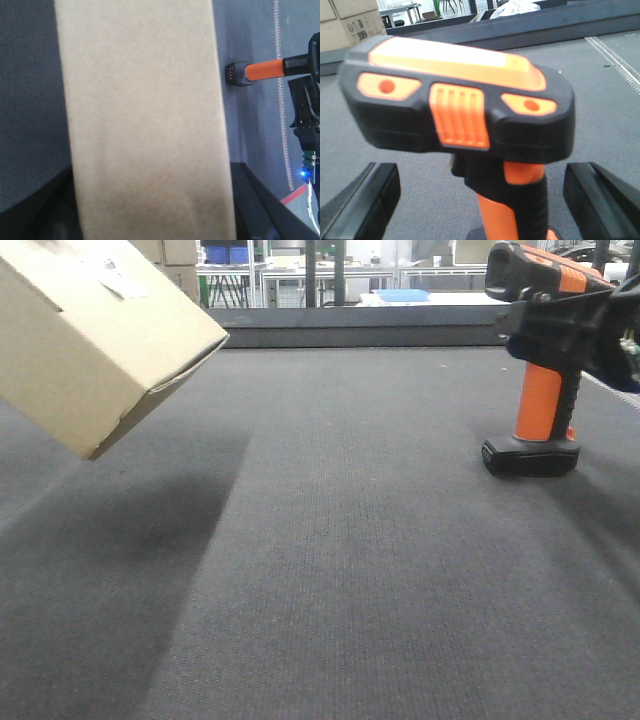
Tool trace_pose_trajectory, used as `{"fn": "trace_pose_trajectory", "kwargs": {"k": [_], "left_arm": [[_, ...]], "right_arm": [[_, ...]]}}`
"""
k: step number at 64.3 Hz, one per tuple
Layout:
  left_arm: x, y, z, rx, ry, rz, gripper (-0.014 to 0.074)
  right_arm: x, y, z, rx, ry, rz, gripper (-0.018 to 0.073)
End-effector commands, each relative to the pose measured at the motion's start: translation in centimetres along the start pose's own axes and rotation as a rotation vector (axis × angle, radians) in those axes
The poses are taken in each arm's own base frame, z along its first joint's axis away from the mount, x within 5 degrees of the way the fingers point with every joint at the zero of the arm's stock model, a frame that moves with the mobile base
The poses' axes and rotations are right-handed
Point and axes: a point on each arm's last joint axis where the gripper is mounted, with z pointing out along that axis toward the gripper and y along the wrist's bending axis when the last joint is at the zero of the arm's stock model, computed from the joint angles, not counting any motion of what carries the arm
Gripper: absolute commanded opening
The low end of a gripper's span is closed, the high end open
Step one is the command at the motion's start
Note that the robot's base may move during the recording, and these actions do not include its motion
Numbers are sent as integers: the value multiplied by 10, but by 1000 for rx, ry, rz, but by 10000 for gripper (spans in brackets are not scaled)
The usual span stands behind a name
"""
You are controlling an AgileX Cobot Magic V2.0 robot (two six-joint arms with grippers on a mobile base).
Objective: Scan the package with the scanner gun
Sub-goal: 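Grasp the orange scanner gun by its handle with the right gripper, then lift the scanner gun and point it toward the held box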
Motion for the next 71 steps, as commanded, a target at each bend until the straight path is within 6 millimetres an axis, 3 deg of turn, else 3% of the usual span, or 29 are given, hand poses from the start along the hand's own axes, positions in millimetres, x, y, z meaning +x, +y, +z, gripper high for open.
{"fn": "trace_pose_trajectory", "kwargs": {"k": [1,39,60,66,71], "left_arm": [[0,-7,-5,35,-27,1,-111],[0,-7,-5,35,-27,1,-111],[0,-6,-5,29,-25,4,-111],[0,-6,-5,29,-25,4,-111],[0,-6,-5,29,-25,4,-111]], "right_arm": [[-2,0,5,13,-27,10,570],[-6,7,32,39,-67,34,570],[-7,0,38,73,-74,26,565],[-7,0,38,73,-74,26,495],[-7,0,38,73,-74,26,351]]}}
